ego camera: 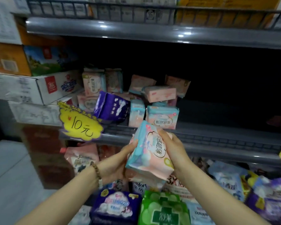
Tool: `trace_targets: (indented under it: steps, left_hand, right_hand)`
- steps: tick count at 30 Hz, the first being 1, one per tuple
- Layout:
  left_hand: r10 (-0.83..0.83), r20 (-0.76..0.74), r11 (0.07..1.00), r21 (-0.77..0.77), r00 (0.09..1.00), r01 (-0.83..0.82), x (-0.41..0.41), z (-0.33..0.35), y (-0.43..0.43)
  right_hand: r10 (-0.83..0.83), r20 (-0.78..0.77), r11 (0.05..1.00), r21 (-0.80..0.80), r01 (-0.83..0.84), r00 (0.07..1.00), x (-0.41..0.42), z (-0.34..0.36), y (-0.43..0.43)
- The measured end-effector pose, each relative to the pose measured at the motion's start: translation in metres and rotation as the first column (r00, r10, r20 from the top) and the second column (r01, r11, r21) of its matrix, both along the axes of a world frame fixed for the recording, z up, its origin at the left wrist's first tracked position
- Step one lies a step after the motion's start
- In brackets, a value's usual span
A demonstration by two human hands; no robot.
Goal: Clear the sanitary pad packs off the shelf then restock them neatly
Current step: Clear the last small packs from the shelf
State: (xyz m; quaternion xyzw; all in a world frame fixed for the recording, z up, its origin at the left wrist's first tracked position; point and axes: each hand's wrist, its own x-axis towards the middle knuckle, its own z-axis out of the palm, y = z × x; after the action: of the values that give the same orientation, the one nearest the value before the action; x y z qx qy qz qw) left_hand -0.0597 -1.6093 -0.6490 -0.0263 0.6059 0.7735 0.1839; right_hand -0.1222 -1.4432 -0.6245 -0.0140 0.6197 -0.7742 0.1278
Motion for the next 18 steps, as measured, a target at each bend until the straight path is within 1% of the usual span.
trace_targets:
  steps: [2, 4, 6, 7, 9, 10, 12, 13, 15, 18]
  left_hand:
    - [0.015, 0.022, 0.999, 0.038, 1.0, -0.016, 0.016, -0.013, -0.014]
    - [0.024, 0.038, 0.996, 0.08, 0.999, -0.027, 0.032, -0.028, -0.027]
    - [0.077, 0.068, 0.986, 0.145, 0.995, -0.086, 0.05, -0.04, -0.039]
    - [0.105, 0.086, 0.977, 0.176, 0.991, -0.118, 0.057, -0.042, -0.039]
    - [0.2, 0.15, 0.944, 0.234, 0.968, -0.231, 0.069, -0.052, -0.046]
    - [0.239, 0.185, 0.921, 0.267, 0.953, -0.283, 0.075, -0.059, -0.053]
    - [0.202, 0.217, 0.89, 0.367, 0.955, -0.272, 0.088, -0.075, -0.07]
    - [0.193, 0.228, 0.886, 0.378, 0.954, -0.269, 0.094, -0.085, -0.08]
    - [0.185, 0.213, 0.886, 0.385, 0.959, -0.256, 0.104, -0.107, -0.102]
    - [0.228, 0.217, 0.875, 0.381, 0.949, -0.297, 0.099, -0.131, -0.131]
  right_hand:
    - [0.027, 0.002, 0.998, 0.06, -0.027, 1.0, 0.011, -0.014, -0.017]
    - [0.038, 0.039, 0.993, 0.114, -0.042, 0.999, 0.02, -0.031, -0.035]
    - [0.068, 0.119, 0.979, 0.184, -0.09, 0.99, 0.029, -0.05, -0.055]
    - [0.112, 0.19, 0.969, 0.195, -0.149, 0.975, 0.033, -0.057, -0.061]
    - [0.253, 0.317, 0.94, 0.141, -0.31, 0.914, 0.041, -0.072, -0.077]
    - [0.302, 0.354, 0.924, 0.122, -0.364, 0.885, 0.044, -0.078, -0.085]
    - [0.393, 0.371, 0.891, 0.072, -0.448, 0.841, 0.049, -0.09, -0.1]
    - [0.455, 0.372, 0.863, 0.038, -0.503, 0.809, 0.051, -0.093, -0.108]
    - [0.542, 0.407, 0.791, 0.049, -0.61, 0.735, 0.055, -0.105, -0.123]
    - [0.62, 0.457, 0.701, 0.044, -0.712, 0.638, 0.056, -0.121, -0.15]
